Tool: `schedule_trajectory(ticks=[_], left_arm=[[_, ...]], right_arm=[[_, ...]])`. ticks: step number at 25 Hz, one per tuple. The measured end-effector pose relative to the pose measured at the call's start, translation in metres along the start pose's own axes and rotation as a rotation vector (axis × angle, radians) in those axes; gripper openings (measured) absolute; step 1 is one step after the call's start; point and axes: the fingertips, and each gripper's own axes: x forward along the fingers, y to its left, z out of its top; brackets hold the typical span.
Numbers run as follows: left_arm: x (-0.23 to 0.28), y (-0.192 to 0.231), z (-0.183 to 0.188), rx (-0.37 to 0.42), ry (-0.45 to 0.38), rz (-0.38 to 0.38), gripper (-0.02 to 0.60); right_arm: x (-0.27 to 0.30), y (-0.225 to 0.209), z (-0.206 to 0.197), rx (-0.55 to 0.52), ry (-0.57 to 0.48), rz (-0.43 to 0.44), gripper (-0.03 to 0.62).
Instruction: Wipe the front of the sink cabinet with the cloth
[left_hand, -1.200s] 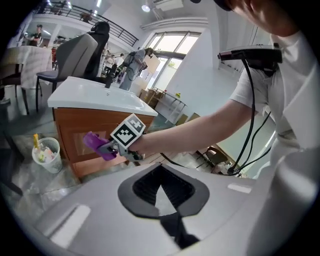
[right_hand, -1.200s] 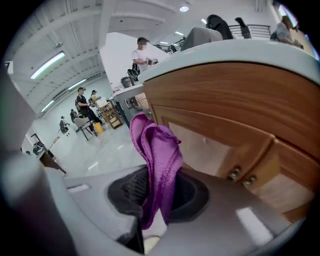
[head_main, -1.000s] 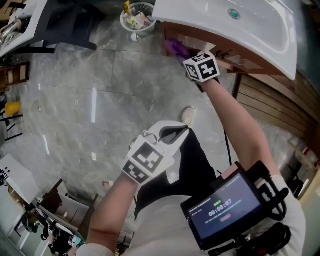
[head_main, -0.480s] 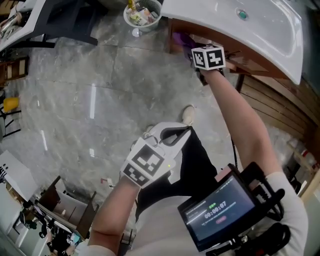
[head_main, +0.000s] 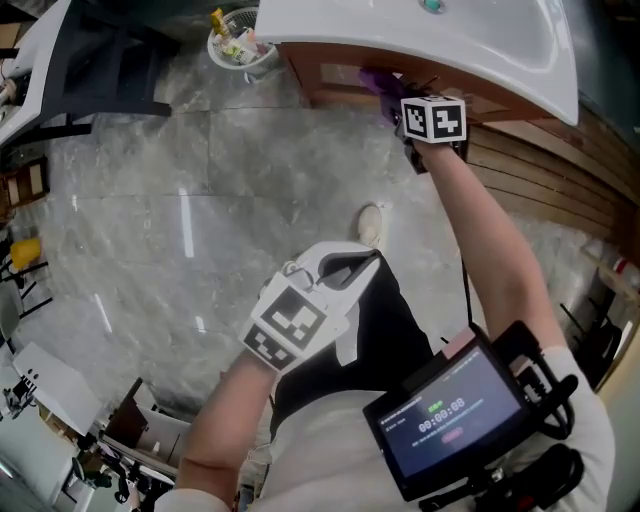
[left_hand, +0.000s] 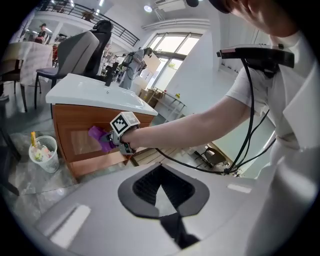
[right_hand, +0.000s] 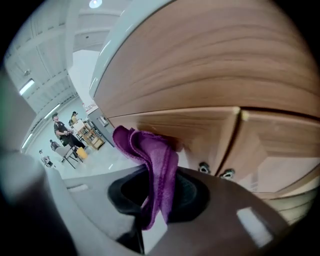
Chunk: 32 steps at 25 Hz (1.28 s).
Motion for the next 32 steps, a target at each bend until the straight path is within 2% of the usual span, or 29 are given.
schedule_trajectory(ticks=[18,32], left_arm=[[0.087,-0.051,0.038,0.103,0.082,-0.133,0.008],[0.132,-0.066,0.052,0.144,0.12,-0.183,0.008]], right_arm=[[-0.108,-0.148,-0.028,0.147,-0.08,-0.143,0.083],[-0.182,-0.268,-0.067,0.271,-0.111,-0.296,0.083]])
